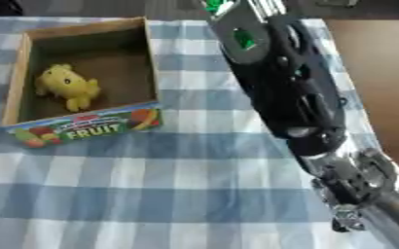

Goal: Pick up objects on the table and place them in the box.

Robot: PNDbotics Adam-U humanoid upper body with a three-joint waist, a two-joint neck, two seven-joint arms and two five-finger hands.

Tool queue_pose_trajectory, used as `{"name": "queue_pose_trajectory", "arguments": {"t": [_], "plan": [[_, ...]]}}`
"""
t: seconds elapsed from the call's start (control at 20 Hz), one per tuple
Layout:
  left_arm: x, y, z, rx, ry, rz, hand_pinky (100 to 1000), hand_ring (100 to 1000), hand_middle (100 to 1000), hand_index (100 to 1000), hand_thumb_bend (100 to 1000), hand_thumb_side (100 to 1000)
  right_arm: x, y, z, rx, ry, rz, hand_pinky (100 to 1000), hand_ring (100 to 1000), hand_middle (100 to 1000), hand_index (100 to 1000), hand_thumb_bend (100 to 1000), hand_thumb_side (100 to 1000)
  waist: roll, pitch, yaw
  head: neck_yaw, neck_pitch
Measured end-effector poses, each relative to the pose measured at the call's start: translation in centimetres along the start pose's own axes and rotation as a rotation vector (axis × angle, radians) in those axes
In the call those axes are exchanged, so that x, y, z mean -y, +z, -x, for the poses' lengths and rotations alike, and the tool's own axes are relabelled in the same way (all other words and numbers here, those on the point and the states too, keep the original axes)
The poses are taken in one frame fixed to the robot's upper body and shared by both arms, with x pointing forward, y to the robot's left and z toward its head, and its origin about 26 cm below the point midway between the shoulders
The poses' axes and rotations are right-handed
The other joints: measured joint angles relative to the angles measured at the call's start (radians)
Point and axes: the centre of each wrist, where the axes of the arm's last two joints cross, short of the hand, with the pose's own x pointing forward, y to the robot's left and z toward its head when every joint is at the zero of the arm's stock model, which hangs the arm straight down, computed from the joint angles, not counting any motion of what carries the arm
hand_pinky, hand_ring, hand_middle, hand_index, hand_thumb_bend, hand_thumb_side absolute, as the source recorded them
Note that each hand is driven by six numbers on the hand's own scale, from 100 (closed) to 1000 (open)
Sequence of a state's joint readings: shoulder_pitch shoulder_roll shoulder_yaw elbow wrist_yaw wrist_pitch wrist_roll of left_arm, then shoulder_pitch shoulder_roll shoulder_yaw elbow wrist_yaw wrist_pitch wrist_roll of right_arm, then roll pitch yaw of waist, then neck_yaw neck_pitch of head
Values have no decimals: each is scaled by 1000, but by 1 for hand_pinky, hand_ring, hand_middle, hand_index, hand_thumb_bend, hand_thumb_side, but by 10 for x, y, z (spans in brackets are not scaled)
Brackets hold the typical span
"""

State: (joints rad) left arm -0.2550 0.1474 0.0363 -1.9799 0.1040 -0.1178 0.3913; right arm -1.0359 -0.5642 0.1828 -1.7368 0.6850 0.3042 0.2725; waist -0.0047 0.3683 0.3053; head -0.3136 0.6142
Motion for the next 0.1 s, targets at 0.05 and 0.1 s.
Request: {"name": "queue_pose_trajectory", "arguments": {"t": [0.05, 0.1], "plan": [[0, 0, 0, 0, 0, -1, 686, 605, 607, 876, 100, 671, 4, 7, -1, 5, -22, 25, 825, 811, 624, 832, 100, 588, 2, 0, -5, 3, 0], [0, 0, 0, 0, -1, -2, 686, 605, 607, 876, 100, 671, 9, 15, -2, 10, -45, 55, 825, 809, 621, 830, 100, 578, 5, 0, -10, 5, 0]]}}
